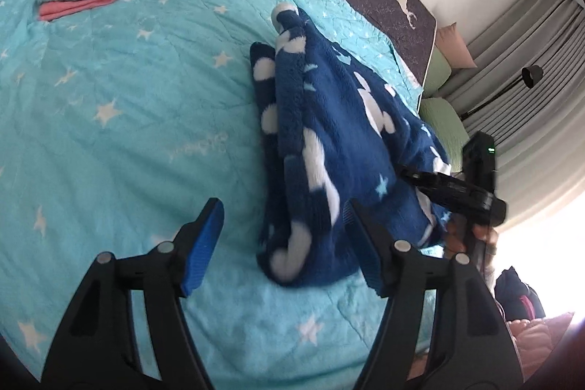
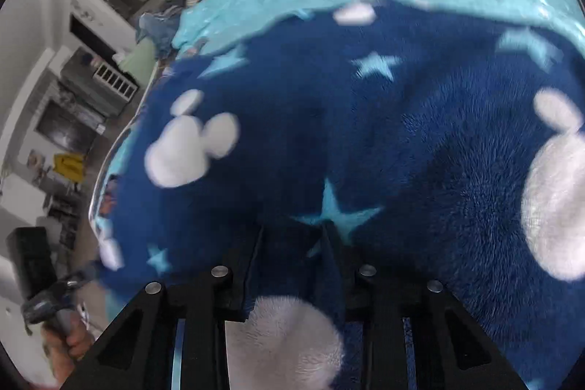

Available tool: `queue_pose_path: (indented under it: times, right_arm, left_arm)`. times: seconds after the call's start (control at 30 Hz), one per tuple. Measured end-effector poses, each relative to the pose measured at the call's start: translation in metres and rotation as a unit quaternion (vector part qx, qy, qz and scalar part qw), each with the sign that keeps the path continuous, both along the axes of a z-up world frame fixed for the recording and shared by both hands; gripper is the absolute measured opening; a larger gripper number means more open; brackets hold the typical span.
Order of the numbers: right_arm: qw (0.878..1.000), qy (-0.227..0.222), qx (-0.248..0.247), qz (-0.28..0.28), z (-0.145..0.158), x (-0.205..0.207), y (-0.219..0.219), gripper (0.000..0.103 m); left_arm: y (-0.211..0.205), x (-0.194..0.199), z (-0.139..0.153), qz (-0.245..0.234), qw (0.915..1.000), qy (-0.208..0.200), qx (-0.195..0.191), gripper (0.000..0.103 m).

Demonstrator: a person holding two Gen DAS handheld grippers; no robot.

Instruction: Fold small clothes

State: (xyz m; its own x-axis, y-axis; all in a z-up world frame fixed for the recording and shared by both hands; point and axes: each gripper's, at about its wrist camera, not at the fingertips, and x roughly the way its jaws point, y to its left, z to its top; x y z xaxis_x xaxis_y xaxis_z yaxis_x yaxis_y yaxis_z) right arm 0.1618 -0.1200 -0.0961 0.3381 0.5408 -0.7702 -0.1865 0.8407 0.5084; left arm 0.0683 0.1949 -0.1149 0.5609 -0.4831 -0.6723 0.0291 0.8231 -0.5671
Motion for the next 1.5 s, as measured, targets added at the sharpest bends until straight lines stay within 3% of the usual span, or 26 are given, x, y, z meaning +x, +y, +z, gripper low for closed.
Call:
queue_pose_path:
  times: [0.17, 0.33, 0.43, 0.5, 0.53, 0.63, 0.73, 0.83, 0.9, 0.97, 1.03, 1.1, 1.33, 1.5]
  right_arm:
    - [1.000, -0.009, 0.028, 0.007, 0.019, -0.011, -0.016, 0.031]
    - [0.998, -0.043, 0.024, 0.035, 0.045, -0.037, -0.022, 0.032]
    - [0.997, 0.012, 0.003, 0.078, 0.023, -0.045, -0.006, 0.031]
    - [0.997, 0.030, -0.015, 0.069, 0.000, -0.045, 0.000, 0.031]
    - [0.998, 0.034, 0.001, 0.058, -0.003, -0.044, -0.002, 0.032]
    - [0.998, 0.030, 0.017, 0.056, 0.012, -0.040, -0.005, 0.032]
    - [0.999, -0.026, 0.003, 0.036, 0.042, -0.035, -0.012, 0.032]
    - [0.999, -0.043, 0.008, 0.010, 0.052, -0.010, -0.014, 0.032]
    - [0.999, -0.036, 0.039, 0.006, 0.046, 0.008, -0.017, 0.032]
    - [0.997, -0.001, 0.075, 0.003, 0.028, 0.038, -0.009, 0.032]
    - [0.998, 0.033, 0.045, -0.002, 0.003, 0.065, 0.002, 0.031]
    - [0.997, 0.048, 0.056, -0.019, -0.013, 0.077, 0.002, 0.029]
    - [0.999, 0.001, 0.048, -0.024, 0.019, 0.038, -0.022, 0.030]
    - [0.997, -0.019, 0.056, -0.043, 0.030, -0.005, -0.061, 0.031]
  left_arm:
    - [-0.006, 0.043, 0.000, -0.026, 0.9995, 0.004, 0.018, 0.069]
    - [-0.009, 0.071, 0.002, -0.034, 0.9994, -0.001, 0.011, 0.075]
    - [-0.014, 0.084, -0.008, -0.044, 0.9990, 0.008, 0.007, 0.076]
    - [-0.017, 0.093, -0.023, -0.043, 0.9985, 0.033, -0.003, 0.076]
    - [-0.016, 0.096, -0.030, -0.043, 0.9980, 0.043, -0.016, 0.076]
    - [-0.014, 0.096, -0.030, -0.054, 0.9963, 0.036, -0.057, 0.050]
    - [-0.014, 0.090, -0.019, -0.063, 0.9968, 0.015, -0.046, 0.040]
    - [-0.017, 0.085, -0.012, -0.055, 0.9972, 0.012, -0.048, 0.035]
    - [-0.018, 0.083, -0.007, -0.047, 0.9978, 0.009, -0.046, 0.033]
    - [-0.021, 0.078, 0.003, -0.047, 0.9981, -0.003, -0.040, 0.030]
    - [-0.025, 0.076, 0.015, -0.053, 0.9976, -0.019, -0.039, 0.029]
    - [-0.033, 0.073, 0.030, -0.061, 0.9970, -0.035, -0.030, 0.029]
    - [-0.072, 0.081, 0.075, -0.117, 0.9914, -0.057, -0.012, 0.029]
    - [-0.130, 0.107, 0.112, -0.172, 0.9828, -0.022, 0.064, 0.028]
